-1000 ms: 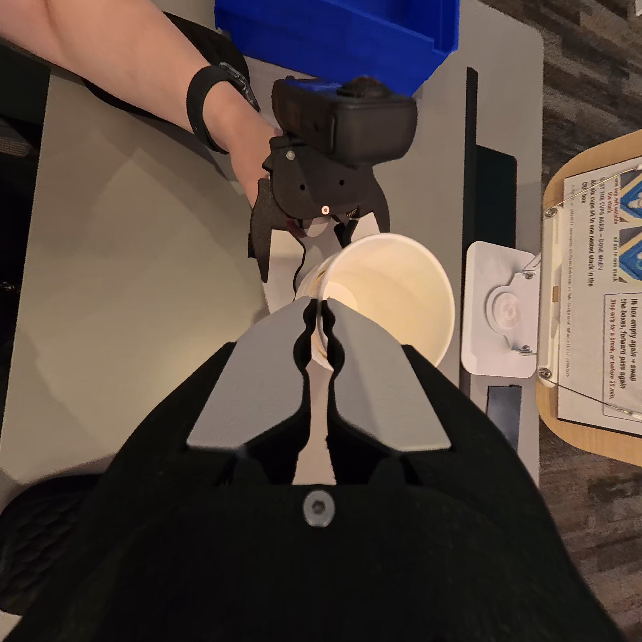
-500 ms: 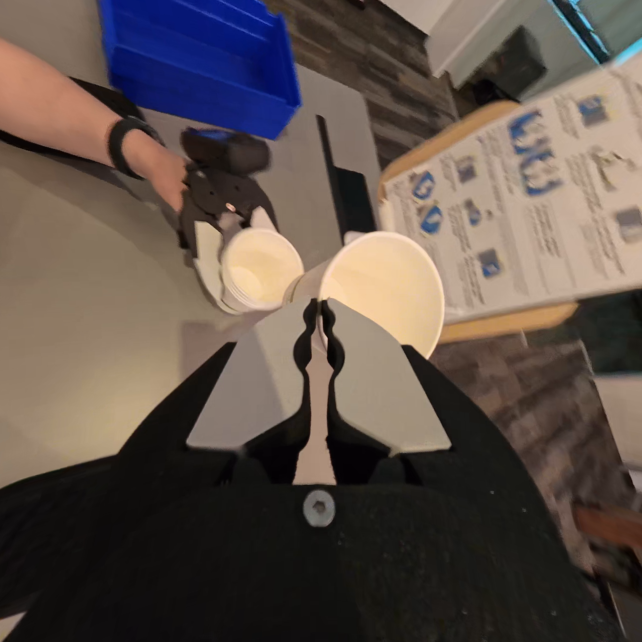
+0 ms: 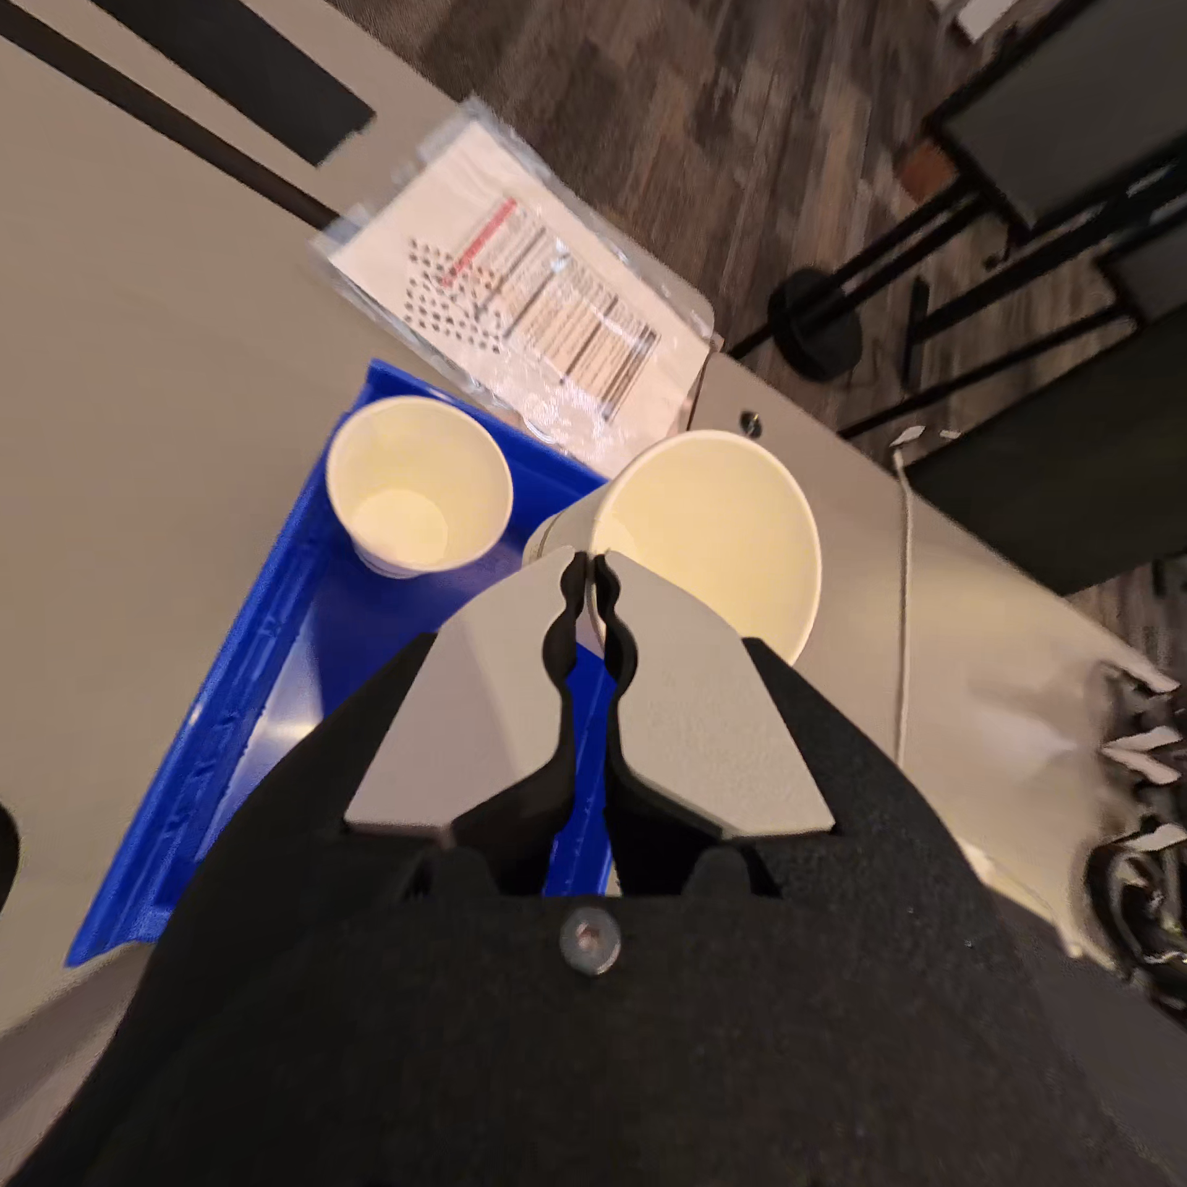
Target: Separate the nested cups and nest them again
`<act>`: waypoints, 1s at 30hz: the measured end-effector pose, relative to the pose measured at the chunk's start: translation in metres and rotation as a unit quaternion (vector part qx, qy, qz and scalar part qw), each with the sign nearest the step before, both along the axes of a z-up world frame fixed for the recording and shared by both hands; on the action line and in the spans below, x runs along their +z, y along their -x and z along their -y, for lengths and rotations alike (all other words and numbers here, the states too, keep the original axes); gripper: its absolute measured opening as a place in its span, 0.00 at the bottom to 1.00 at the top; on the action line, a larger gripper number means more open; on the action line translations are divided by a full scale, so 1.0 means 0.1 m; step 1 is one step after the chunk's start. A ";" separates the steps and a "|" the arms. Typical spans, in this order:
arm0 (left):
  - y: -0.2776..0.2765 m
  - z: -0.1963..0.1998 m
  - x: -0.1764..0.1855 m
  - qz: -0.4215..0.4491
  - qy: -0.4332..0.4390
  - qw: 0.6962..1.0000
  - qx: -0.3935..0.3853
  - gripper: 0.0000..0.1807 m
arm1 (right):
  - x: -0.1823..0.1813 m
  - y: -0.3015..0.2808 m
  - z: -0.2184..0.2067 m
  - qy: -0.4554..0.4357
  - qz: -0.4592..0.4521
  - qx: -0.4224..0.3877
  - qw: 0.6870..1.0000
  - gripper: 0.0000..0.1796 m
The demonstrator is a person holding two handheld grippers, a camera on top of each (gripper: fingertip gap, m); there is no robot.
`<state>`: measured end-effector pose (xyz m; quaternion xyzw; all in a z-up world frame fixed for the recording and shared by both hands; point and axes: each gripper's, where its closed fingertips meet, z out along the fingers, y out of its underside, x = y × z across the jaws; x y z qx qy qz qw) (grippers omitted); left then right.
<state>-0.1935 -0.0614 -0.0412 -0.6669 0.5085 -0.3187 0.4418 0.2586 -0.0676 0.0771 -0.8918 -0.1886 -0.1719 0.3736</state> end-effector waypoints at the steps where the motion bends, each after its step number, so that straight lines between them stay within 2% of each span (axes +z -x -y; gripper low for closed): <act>1: 0.00 -0.01 -0.01 -0.001 0.000 1.000 0.001 0.50 | -0.12 -0.07 -0.01 0.007 -0.010 -0.006 1.000 0.01; 8: -0.01 -0.01 -0.07 -0.009 0.002 1.000 -0.002 0.50 | -0.80 -0.19 -0.09 0.062 -0.047 -0.005 0.997 0.01; 16: -0.02 0.01 -0.10 -0.013 0.003 1.000 -0.006 0.50 | -1.21 -0.16 -0.23 0.108 -0.022 0.004 0.994 0.01; 25: -0.02 0.01 -0.10 -0.012 0.004 1.000 -0.007 0.50 | -1.28 -0.14 -0.26 0.103 -0.022 0.012 0.994 0.02; 28: -0.01 0.00 -0.09 -0.012 0.004 1.000 -0.006 0.50 | -1.22 -0.15 -0.24 0.091 -0.019 0.007 0.996 0.09; 30: 0.00 0.00 -0.07 -0.010 0.002 1.000 -0.006 0.50 | -1.08 -0.14 -0.23 0.068 0.001 0.005 0.998 0.10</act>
